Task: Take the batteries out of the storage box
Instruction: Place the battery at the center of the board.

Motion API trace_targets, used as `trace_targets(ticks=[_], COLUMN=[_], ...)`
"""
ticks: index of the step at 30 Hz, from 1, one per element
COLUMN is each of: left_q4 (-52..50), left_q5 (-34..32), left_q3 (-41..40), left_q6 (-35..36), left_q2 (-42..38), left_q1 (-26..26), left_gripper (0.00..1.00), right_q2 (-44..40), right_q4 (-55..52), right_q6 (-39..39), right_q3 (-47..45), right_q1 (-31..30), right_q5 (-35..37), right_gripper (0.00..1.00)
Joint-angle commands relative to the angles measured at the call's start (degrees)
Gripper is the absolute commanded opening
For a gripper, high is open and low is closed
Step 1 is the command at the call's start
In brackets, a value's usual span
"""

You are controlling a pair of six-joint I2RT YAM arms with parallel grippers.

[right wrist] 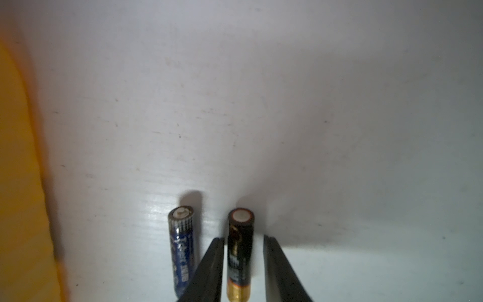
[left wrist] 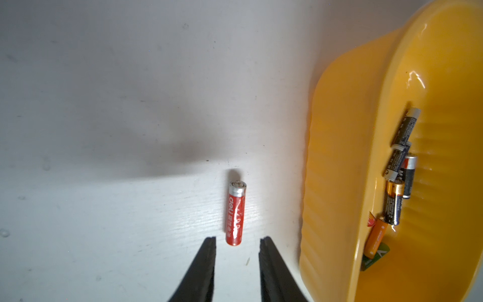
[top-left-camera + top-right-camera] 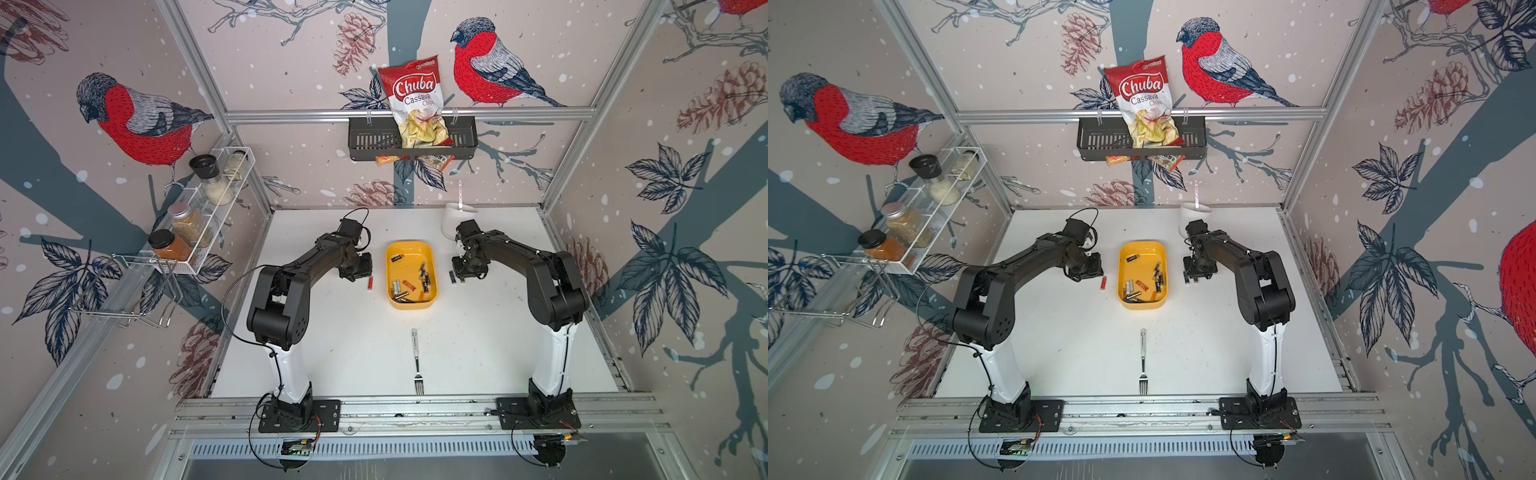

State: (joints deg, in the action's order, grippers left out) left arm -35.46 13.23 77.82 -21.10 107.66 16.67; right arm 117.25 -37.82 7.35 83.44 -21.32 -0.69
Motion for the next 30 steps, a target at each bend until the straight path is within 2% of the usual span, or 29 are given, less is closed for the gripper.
trace_targets(ticks=[1, 20, 30], left_q4=[-0.8, -6.6, -9.91], left_q5=[-0.49, -3.56, -6.64], left_q3=[0.44, 7.36, 12.61], left_q6=[-0.14, -2.37, -6.46], left_q2=[-0.69, -3.59, -2.28], left_q1=[-0.16, 0.66, 7.89], left_gripper=[0.33, 0.35, 0.35], right_q2=[-0.77, -5.32, -6.96], right_q4=[-0.5, -3.39, -1.68], right_q6=[-0.5, 0.53, 2.01], right_q3=[0.41, 6.01, 5.77], right_q1=[0.03, -0.31, -0.3], right_q5=[0.67, -0.85, -3.71], right_gripper=[0.33, 0.34, 0.34])
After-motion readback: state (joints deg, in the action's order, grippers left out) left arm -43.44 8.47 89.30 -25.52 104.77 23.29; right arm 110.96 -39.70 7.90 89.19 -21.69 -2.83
